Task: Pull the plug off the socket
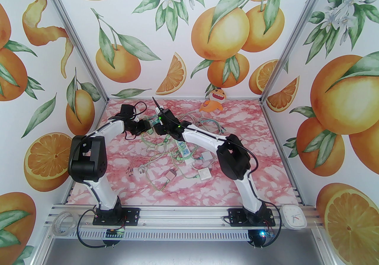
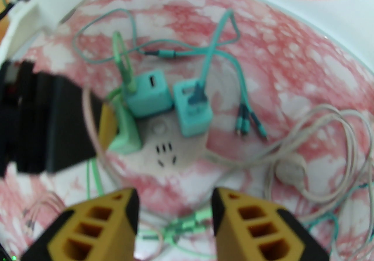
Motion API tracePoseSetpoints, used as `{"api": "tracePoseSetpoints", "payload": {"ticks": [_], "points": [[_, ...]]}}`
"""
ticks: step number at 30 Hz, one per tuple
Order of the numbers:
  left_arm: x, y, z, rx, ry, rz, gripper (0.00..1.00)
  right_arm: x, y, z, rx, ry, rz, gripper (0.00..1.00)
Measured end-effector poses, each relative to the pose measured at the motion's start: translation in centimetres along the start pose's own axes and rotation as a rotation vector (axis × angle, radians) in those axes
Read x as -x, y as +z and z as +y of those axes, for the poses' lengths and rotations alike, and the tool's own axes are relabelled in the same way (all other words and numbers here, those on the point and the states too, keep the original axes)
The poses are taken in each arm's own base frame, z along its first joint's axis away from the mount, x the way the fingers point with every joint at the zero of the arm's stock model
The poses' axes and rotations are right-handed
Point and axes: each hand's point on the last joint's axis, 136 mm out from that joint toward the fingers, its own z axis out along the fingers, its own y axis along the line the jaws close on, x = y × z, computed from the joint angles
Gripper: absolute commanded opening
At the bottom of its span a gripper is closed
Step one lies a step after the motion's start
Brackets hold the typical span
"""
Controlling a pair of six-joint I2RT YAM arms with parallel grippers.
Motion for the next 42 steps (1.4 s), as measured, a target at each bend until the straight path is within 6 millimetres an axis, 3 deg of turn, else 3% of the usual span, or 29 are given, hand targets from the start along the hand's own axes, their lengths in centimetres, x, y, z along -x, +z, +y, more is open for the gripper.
{"api": "tracePoseSetpoints", "payload": {"ticks": [9,20,26,35,40,42], "points": [[0.0,0.1,-0.2,-0.004,0.001,0.014,0.37,-0.3,4.6,-1.3,0.022,0.025,-0.014,0.50],[0.0,0.2,-0.2,0.000,0.000,0.022,0.37,1.7,6.5,-2.2,0.055,0.057,-0.042,0.43],[0.1,0.1,-0.2,0.007,0.001,0.033,0.37,1.4,6.5,-1.9,0.072,0.045,-0.026,0.29],[0.2,0.0,-0.1,0.017,0.015,0.039,0.37,1.2,6.3,-1.8,0.068,0.020,-0.029,0.28],[-0.4,-0.1,-0.1,0.009,0.019,0.068,0.37,-0.6,3.8,-1.8,0.012,0.005,-0.002,0.29],[-0.7,-0.1,-0.2,0.004,0.022,0.080,0.37,-1.0,3.1,-1.9,-0.006,-0.001,0.001,0.35]]}}
